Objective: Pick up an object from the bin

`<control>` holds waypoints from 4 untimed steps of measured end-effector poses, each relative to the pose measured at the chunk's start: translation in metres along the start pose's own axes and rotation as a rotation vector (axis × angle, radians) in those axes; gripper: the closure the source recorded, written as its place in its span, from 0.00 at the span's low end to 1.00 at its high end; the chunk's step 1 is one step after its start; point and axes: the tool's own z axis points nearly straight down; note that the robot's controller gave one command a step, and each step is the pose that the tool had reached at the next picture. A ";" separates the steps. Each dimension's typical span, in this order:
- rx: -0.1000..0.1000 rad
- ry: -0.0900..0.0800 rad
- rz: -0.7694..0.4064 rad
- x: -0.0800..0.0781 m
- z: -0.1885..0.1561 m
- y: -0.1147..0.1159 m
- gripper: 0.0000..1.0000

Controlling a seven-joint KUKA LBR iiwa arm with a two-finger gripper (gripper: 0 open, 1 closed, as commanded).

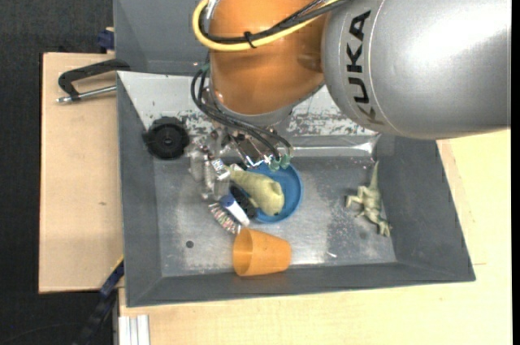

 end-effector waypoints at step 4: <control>0.005 -0.012 -0.314 0.018 0.166 -0.108 0.00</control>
Offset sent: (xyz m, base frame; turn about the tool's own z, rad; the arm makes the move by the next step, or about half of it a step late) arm 0.0000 0.0000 0.0000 0.0000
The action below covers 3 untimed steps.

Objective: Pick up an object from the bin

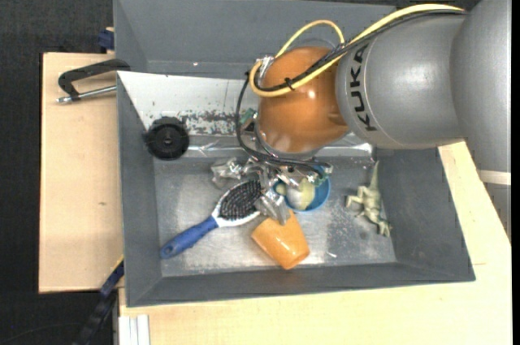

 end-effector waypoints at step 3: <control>-0.007 0.012 -0.379 0.026 0.016 0.060 0.00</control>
Offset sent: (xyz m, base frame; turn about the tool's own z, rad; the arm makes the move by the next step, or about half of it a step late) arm 0.0000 0.0000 0.0000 0.0000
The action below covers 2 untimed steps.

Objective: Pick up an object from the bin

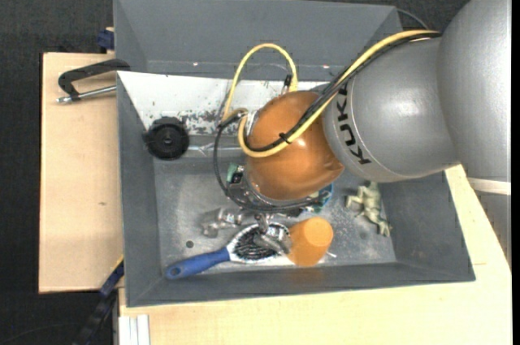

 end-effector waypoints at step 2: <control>0.002 -0.004 -0.020 -0.008 -0.111 -0.023 1.00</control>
Offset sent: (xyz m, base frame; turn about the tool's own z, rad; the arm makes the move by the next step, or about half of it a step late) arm 0.0000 0.0000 0.0000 0.0000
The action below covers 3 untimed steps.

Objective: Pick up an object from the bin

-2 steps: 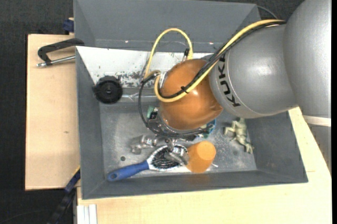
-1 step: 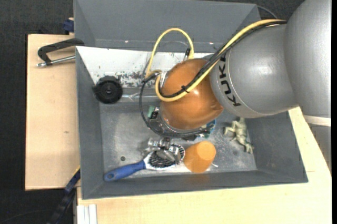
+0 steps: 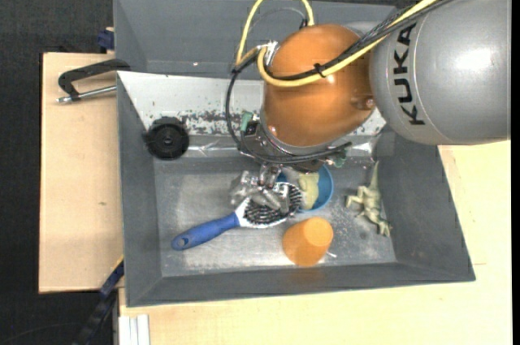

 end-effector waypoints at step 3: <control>0.001 -0.001 0.102 -0.024 -0.078 -0.022 1.00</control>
Offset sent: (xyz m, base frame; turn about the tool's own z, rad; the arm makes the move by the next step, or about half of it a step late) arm 0.0024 -0.0051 -0.1030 0.0121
